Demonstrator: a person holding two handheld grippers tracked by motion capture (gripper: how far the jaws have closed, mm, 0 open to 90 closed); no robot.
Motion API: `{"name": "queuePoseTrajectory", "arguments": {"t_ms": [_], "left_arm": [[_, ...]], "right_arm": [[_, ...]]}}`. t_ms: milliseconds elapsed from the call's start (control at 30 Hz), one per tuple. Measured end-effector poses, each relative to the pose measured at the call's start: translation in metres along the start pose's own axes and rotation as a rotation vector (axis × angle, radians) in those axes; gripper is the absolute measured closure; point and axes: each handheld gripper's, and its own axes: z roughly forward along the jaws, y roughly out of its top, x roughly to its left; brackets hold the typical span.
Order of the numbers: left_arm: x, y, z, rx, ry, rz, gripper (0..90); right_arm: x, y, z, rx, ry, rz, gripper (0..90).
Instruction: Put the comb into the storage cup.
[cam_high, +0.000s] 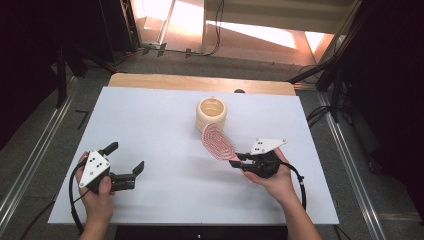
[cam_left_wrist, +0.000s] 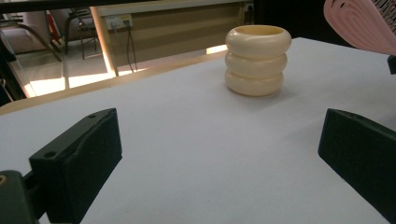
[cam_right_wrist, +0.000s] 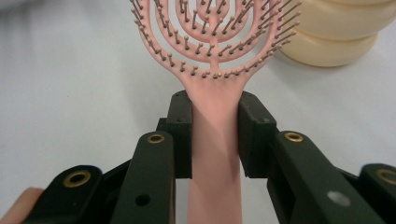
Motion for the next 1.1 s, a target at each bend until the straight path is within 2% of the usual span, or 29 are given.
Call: {"name": "queuePoseTrajectory", "arguments": {"t_ms": [133, 267, 733, 1100], "left_arm": [[-0.007, 0.007, 0.009, 0.000, -0.043, -0.011, 0.2], [-0.015, 0.014, 0.017, 0.004, -0.078, -0.004, 0.2], [-0.037, 0.031, 0.037, -0.014, -0.144, 0.000, 0.2], [-0.049, 0.044, 0.050, -0.036, -0.193, -0.003, 0.2]], "right_arm": [[0.003, 0.000, 0.001, -0.017, -0.004, 0.004, 67.9], [0.006, 0.000, 0.002, -0.032, -0.006, 0.001, 67.9], [0.012, 0.000, 0.005, -0.069, -0.027, -0.003, 67.9], [0.016, -0.001, 0.009, -0.077, -0.030, 0.002, 67.9]]}}
